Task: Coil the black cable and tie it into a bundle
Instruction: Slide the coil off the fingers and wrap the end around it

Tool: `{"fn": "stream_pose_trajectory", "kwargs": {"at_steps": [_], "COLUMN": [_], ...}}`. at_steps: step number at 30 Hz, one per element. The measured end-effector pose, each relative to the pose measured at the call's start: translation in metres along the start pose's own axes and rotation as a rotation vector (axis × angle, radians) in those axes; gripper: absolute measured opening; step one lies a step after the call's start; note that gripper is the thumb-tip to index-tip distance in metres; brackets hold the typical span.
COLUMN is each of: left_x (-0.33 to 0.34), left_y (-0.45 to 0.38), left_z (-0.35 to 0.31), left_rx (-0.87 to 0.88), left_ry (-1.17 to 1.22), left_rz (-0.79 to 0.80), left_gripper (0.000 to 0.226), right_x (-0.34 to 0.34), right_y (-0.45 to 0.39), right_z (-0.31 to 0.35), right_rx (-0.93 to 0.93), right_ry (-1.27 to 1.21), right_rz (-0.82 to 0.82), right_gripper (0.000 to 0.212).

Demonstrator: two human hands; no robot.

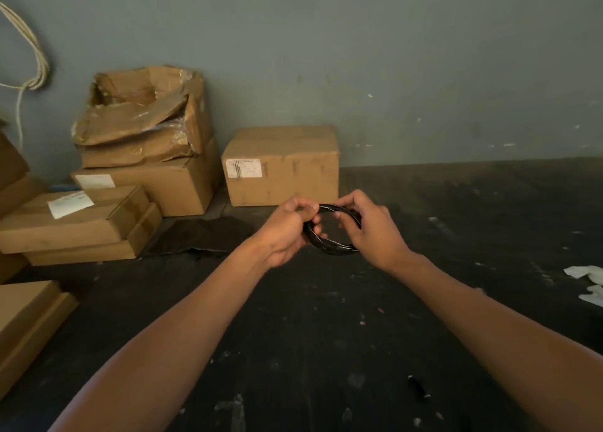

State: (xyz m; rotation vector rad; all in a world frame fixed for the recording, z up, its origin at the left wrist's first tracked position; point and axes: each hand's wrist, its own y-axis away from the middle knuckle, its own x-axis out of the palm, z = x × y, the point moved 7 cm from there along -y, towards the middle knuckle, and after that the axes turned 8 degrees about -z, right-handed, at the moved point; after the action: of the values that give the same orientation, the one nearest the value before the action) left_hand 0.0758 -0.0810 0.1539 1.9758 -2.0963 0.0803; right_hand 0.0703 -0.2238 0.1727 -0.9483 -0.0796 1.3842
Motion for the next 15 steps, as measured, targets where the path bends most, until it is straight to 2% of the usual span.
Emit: {"fn": "stream_pose_trajectory", "kwargs": {"at_steps": [2,6,8,10,12,15], "left_x": [0.005,0.009,0.011,0.011,0.009,0.006], "left_y": [-0.001,-0.003,-0.004,-0.005,-0.005,-0.001], "left_z": [0.016,0.054,0.075,0.100,0.126,0.160], "left_rx": [-0.001,0.048,0.077,0.070,0.046,0.005], "left_ry": [-0.010,-0.230,-0.356,-0.426,-0.478,-0.520], "left_rz": [0.013,0.005,-0.019,-0.025,-0.026,-0.030], "left_gripper": [0.007,0.011,0.014,0.017,0.021,0.024], "right_x": [0.001,0.005,0.004,-0.002,-0.012,-0.017], "right_y": [0.010,0.040,0.059,0.082,0.112,0.170], "right_z": [-0.010,-0.035,-0.055,-0.083,-0.114,-0.156], "right_rx": [0.016,0.091,0.246,0.412,0.521,0.686], "right_ry": [0.014,-0.003,-0.098,-0.145,-0.041,0.180], "right_rz": [0.013,0.121,0.164,0.129,0.122,0.312], "right_gripper": [0.014,0.016,0.022,0.024,0.021,0.017]}}
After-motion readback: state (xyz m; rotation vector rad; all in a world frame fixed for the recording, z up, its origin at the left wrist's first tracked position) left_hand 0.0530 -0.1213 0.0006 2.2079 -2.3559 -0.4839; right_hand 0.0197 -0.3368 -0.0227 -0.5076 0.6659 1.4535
